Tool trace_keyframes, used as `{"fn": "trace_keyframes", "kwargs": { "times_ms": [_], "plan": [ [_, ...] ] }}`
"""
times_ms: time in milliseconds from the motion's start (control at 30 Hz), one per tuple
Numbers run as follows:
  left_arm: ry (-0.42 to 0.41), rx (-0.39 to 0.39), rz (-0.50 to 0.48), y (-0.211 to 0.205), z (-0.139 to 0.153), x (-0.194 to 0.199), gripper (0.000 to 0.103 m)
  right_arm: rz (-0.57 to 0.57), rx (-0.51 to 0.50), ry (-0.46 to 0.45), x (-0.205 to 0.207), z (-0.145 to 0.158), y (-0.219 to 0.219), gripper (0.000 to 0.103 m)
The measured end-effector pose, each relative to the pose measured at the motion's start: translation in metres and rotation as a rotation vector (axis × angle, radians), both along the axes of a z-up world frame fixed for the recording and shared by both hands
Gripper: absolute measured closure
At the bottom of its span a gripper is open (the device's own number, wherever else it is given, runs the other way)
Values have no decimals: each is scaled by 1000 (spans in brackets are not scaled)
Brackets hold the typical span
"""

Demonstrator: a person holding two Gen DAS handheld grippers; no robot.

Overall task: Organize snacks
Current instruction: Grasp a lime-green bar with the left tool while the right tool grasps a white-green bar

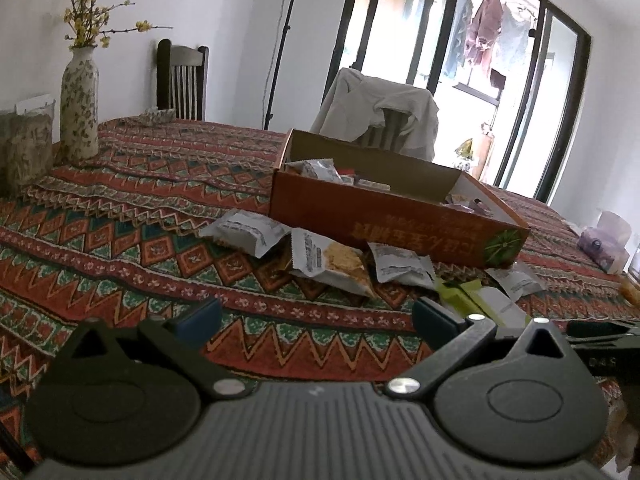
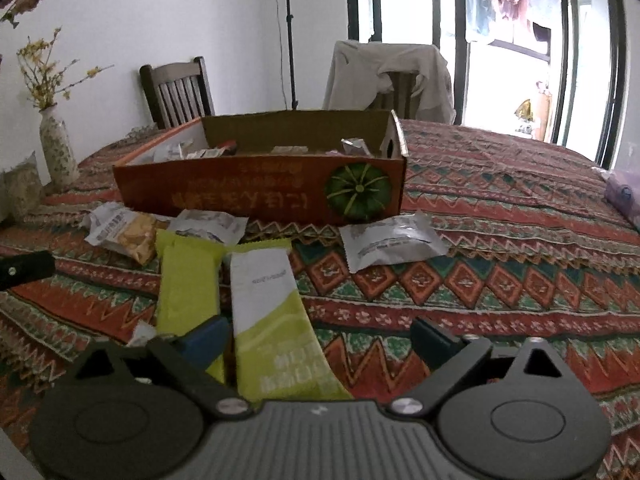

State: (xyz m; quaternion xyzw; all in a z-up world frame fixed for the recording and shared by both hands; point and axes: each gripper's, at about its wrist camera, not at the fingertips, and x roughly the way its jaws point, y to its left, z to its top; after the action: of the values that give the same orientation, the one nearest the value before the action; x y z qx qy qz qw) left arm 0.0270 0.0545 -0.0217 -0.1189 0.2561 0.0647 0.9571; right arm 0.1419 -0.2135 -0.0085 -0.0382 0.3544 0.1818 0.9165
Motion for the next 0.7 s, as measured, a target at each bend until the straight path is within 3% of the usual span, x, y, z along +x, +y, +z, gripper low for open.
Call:
{"fn": "trace_keyframes", "kwargs": {
  "times_ms": [167,233,333,500,700],
  "plan": [
    [9,3,6,1,-1,1,0,33,-13,17,8,-7,14,30],
    [15,2,10,1,-1,1,0,44,-40,2,5,-8,19,42],
    [25,1,12,0,-1,3,0,58,-53,-18,0,-8,21,51],
    [44,-6,2,-4,-3,7,0,91,-49,-33,-4,-7,20,63],
    [58,6,-5,-12,-3,7,0,82,-13,-67,-11,-4,12,65]
  ]
}}
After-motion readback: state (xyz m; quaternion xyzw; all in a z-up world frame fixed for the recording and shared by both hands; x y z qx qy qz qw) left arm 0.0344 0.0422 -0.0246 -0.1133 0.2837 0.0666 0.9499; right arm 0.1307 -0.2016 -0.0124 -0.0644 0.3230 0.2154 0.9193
